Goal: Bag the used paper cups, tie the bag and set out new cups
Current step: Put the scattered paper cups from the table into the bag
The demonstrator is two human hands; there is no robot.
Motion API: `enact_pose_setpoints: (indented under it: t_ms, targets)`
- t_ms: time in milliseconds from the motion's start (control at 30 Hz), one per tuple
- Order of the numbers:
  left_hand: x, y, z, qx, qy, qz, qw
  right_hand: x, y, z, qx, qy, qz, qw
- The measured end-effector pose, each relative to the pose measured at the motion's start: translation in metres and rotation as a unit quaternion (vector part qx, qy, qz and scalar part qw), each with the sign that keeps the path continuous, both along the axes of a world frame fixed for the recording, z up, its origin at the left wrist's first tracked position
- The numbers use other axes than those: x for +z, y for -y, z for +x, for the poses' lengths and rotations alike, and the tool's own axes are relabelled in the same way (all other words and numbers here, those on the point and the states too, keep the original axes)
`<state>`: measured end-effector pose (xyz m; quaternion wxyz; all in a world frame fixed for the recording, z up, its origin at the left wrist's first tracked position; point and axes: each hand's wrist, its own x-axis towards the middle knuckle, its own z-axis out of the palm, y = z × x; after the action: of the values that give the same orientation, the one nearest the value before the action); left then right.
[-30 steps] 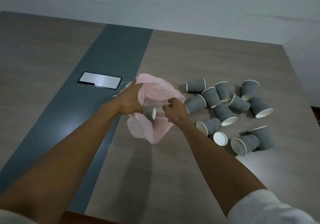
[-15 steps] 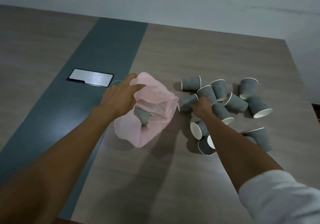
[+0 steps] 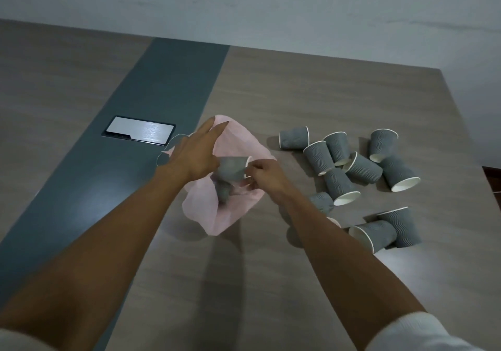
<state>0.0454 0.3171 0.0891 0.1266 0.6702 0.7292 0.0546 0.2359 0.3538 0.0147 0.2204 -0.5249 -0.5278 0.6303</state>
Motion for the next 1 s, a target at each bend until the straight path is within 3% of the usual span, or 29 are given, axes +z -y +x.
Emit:
enact_pose_setpoints:
  t_ms: [100, 167, 233, 333, 400, 467, 633, 700, 767, 833, 900, 1000]
  targets:
    - [-0.001, -0.004, 0.003, -0.009, 0.015, 0.011, 1.000, -0.002, -0.007, 0.013, -0.019, 0.028, 0.000, 0.999]
    - [-0.006, -0.004, 0.004, -0.006, 0.025, 0.016, 1.000, -0.003, -0.021, 0.043, -0.011, 0.172, 0.084, 0.981]
    - [-0.011, -0.005, 0.006, -0.002, 0.036, 0.024, 0.999, 0.002, -0.034, 0.081, 0.079, 0.339, 0.154, 0.925]
    - [-0.017, -0.006, 0.012, 0.006, 0.060, 0.025, 0.998, 0.012, -0.036, 0.116, 0.247, 0.469, 0.131, 0.838]
    - [-0.020, -0.005, 0.018, 0.009, 0.072, 0.025, 0.997, 0.011, -0.028, 0.118, 0.301, 0.506, 0.115, 0.800]
    - [-0.021, -0.004, 0.021, 0.007, 0.077, 0.029, 0.997, 0.002, -0.017, 0.114, 0.303, 0.521, 0.118, 0.789]
    - [-0.016, 0.000, 0.002, -0.009, 0.079, 0.008, 0.997, -0.004, -0.003, 0.105, 0.261, 0.563, 0.236, 0.747]
    - [-0.013, 0.005, -0.007, -0.021, 0.080, 0.019, 0.996, 0.006, -0.012, 0.101, 0.224, 0.543, 0.247, 0.771]
    - [-0.012, 0.009, -0.014, -0.019, 0.091, 0.034, 0.995, 0.021, -0.024, 0.094, 0.134, 0.440, 0.218, 0.861]
    - [-0.011, 0.012, -0.020, -0.005, 0.099, 0.030, 0.995, 0.034, -0.027, 0.081, 0.023, 0.275, 0.173, 0.946]
    - [-0.009, 0.012, -0.025, 0.009, 0.103, 0.018, 0.994, 0.039, -0.020, 0.062, -0.040, 0.139, 0.117, 0.983]
    - [-0.006, 0.013, -0.028, 0.010, 0.108, 0.016, 0.994, 0.032, -0.001, 0.024, -0.070, -0.014, 0.017, 0.997]
